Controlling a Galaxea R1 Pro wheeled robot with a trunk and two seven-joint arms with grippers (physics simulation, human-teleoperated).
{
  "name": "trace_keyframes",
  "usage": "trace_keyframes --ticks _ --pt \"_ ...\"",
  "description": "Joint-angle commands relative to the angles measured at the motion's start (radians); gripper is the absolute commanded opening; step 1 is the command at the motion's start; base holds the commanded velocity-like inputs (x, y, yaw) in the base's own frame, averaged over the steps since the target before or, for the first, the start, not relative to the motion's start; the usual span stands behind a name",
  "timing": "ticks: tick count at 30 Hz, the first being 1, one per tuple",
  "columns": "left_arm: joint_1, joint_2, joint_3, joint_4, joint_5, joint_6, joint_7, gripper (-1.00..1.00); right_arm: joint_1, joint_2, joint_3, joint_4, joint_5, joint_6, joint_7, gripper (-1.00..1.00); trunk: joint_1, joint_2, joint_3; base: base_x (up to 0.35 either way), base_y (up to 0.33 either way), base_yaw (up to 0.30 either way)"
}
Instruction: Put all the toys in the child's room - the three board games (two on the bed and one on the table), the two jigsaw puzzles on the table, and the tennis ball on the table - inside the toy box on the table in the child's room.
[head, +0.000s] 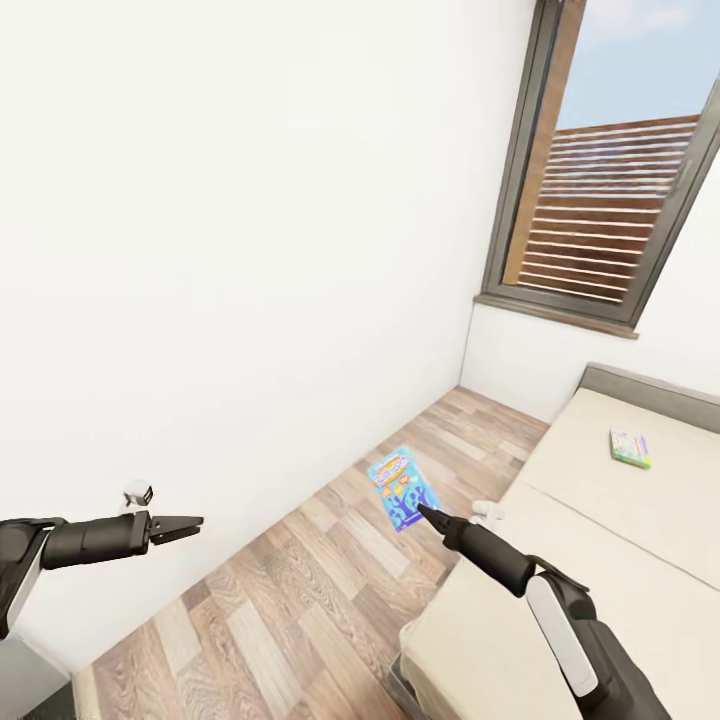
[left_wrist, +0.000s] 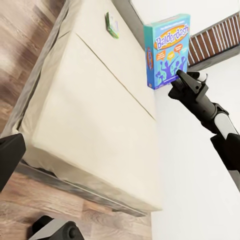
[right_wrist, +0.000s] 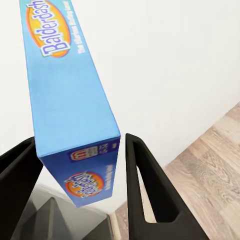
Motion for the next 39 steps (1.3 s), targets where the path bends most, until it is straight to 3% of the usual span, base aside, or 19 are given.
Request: trace_keyframes --ticks 1,6,13,21,27,39 --pt "-0.001 0.0 0.0 0.0 -0.001 0.011 -0.004 1.0 -0.001 0.002 0.001 -0.001 -0.01 0.008 -0.002 -1.0 0.001 -0.002 -0.001 0.0 0.0 0.166" --pt "-0.001 0.0 0.0 0.0 -0.001 0.01 -0.004 1.0 -0.001 0.012 0.003 -0.001 -0.01 0.008 -0.002 -1.0 0.001 -0.002 0.007 0.0 0.0 0.166" --pt "-0.002 0.0 0.0 0.0 0.0 0.01 -0.004 1.0 0.002 0.016 0.053 0.0 -0.009 0.01 -0.02 -1.0 0.001 -0.002 0.017 0.0 0.0 0.167" --pt "-0.001 0.0 -0.001 0.0 0.0 0.009 -0.004 1.0 -0.002 0.017 0.071 0.001 -0.012 0.012 -0.162 -1.0 0.001 -0.002 0.029 0.0 0.0 0.17" --pt "-0.001 -0.001 -0.002 0.0 0.0 0.009 -0.004 1.0 -0.007 0.033 0.11 0.001 -0.011 0.012 -0.252 -1.0 0.001 -0.002 0.038 0.0 0.0 0.171" --pt "-0.001 0.0 -0.002 0.0 0.0 0.009 -0.004 1.0 -0.01 0.053 0.132 -0.001 -0.009 0.012 -0.289 -1.0 0.001 -0.002 0.044 0.0 0.0 0.068"
